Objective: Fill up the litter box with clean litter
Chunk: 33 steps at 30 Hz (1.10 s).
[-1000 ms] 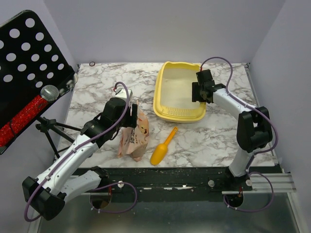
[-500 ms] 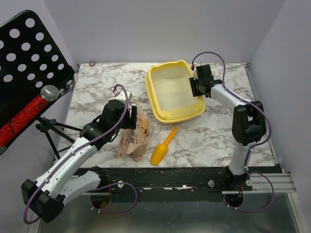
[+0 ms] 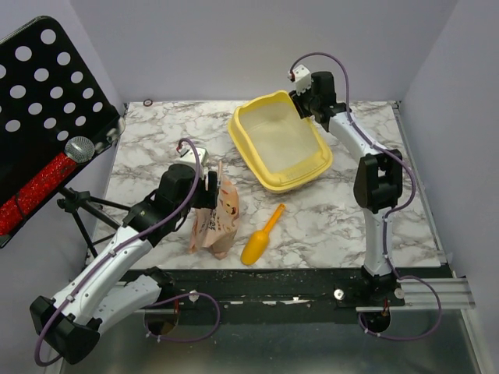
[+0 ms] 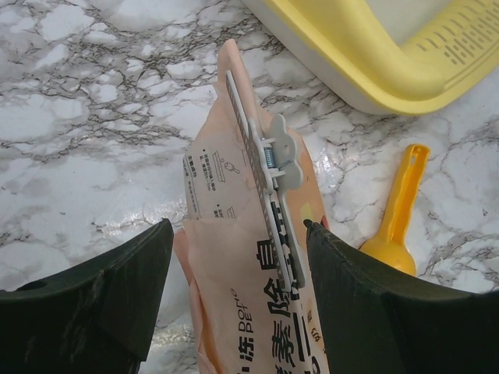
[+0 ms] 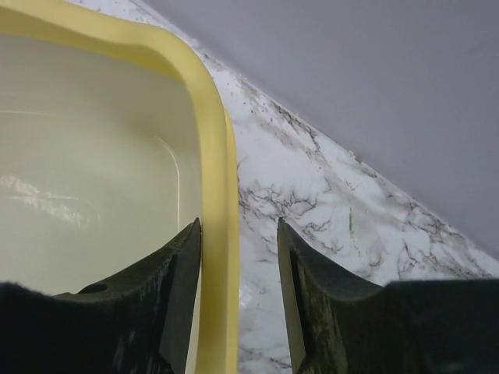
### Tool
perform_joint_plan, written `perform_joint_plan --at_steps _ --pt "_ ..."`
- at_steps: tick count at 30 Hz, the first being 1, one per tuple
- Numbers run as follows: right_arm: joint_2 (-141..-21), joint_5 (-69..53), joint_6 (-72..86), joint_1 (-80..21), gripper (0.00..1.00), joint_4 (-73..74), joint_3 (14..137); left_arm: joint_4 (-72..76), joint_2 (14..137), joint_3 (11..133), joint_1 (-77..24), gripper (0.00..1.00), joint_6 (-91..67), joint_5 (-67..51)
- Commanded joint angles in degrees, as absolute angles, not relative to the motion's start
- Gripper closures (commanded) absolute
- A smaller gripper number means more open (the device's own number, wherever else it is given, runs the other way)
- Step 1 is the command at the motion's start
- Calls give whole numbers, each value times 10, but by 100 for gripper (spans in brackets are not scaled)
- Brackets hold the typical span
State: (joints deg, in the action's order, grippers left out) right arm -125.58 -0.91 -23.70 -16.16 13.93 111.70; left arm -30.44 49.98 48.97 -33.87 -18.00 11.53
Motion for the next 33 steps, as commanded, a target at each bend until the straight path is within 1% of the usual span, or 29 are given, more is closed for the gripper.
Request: perform_joint_plan --at_steps 1,3,8,11,14,16,18,21,24,26,28,29,31,33 --pt "-1292 -36 -279 -148 48 135 1168 -294 490 481 -339 23 -180 119" --pt "-1256 -44 -269 -148 48 109 1134 -289 488 481 -339 23 -180 117" --pt "-1102 -121 -193 -153 47 90 998 -286 479 482 -336 22 -180 109" --pt "-1007 -155 -142 -170 45 113 919 -281 470 480 -334 22 -182 102" --pt "-933 -191 -84 -191 43 175 857 -281 461 477 -333 22 -184 106" --pt "-889 -204 -56 -208 47 195 798 -281 455 477 -333 22 -184 109" --pt "-849 -191 -39 -233 51 199 723 -283 450 476 -333 22 -185 112" --pt "-810 -168 -17 -270 52 221 655 -286 442 474 -333 22 -186 121" --pt "-789 -201 16 -318 57 239 612 -286 434 474 -333 22 -187 120" --pt "-792 -210 20 -363 64 242 604 -285 432 473 -333 22 -187 118" --pt "-803 -211 31 -402 69 230 606 -283 430 473 -332 21 -187 119" --pt "-813 -214 42 -414 72 221 609 -284 429 471 -332 21 -186 120" --pt "-839 -213 64 -419 83 198 617 -283 431 470 -332 21 -186 120" --pt "-880 -207 76 -420 90 195 638 -284 430 470 -332 21 -185 121"
